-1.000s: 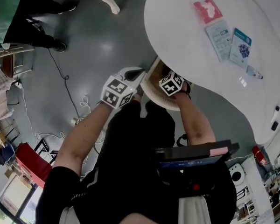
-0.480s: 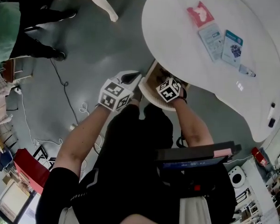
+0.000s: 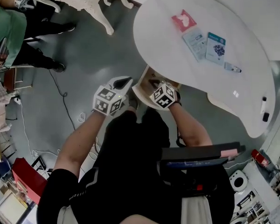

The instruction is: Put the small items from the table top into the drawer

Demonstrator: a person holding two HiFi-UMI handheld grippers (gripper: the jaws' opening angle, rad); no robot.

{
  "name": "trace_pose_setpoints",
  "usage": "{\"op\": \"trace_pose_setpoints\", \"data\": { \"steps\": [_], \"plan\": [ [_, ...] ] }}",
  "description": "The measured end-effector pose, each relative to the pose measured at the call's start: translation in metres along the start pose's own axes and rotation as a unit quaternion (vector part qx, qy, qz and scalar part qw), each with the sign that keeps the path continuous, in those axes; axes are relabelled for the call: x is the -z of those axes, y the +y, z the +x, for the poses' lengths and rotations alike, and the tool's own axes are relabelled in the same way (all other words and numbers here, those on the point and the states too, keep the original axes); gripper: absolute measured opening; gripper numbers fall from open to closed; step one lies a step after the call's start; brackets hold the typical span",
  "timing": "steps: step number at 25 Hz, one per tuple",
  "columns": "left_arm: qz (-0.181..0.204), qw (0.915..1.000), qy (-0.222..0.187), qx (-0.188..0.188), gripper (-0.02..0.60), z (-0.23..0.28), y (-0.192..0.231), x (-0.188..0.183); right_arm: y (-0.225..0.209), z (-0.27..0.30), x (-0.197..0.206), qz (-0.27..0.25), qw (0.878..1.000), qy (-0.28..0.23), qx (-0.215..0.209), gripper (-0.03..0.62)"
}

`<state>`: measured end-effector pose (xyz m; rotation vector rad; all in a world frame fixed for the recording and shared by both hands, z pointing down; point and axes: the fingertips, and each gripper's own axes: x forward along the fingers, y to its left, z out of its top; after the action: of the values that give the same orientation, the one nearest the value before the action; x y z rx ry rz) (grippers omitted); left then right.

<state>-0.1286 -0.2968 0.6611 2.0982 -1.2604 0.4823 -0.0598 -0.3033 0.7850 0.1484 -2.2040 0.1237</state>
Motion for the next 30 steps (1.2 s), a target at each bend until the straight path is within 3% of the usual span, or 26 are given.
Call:
{"op": "trace_pose_setpoints", "data": {
  "steps": [8,14,24,30],
  "plan": [
    [-0.004,0.9969,-0.077,-0.014,0.002,-0.034,-0.034,-0.04,0.011,-0.077,-0.048,-0.012,0.996,-0.082,0.019,0.003],
    [0.009,0.9918,-0.127,-0.007,0.0,-0.058,-0.063,-0.07,0.008,-0.142,-0.088,0.006,0.987,-0.154,0.054,0.002],
    [0.068,0.9835,-0.168,0.002,0.0,-0.109,-0.098,-0.109,0.019,-0.257,-0.145,0.054,0.957,-0.262,0.114,0.002],
    [0.097,0.9757,-0.195,0.026,0.0,-0.146,-0.101,-0.132,0.025,-0.305,-0.173,0.084,0.929,-0.305,0.19,0.002]
  ]
}}
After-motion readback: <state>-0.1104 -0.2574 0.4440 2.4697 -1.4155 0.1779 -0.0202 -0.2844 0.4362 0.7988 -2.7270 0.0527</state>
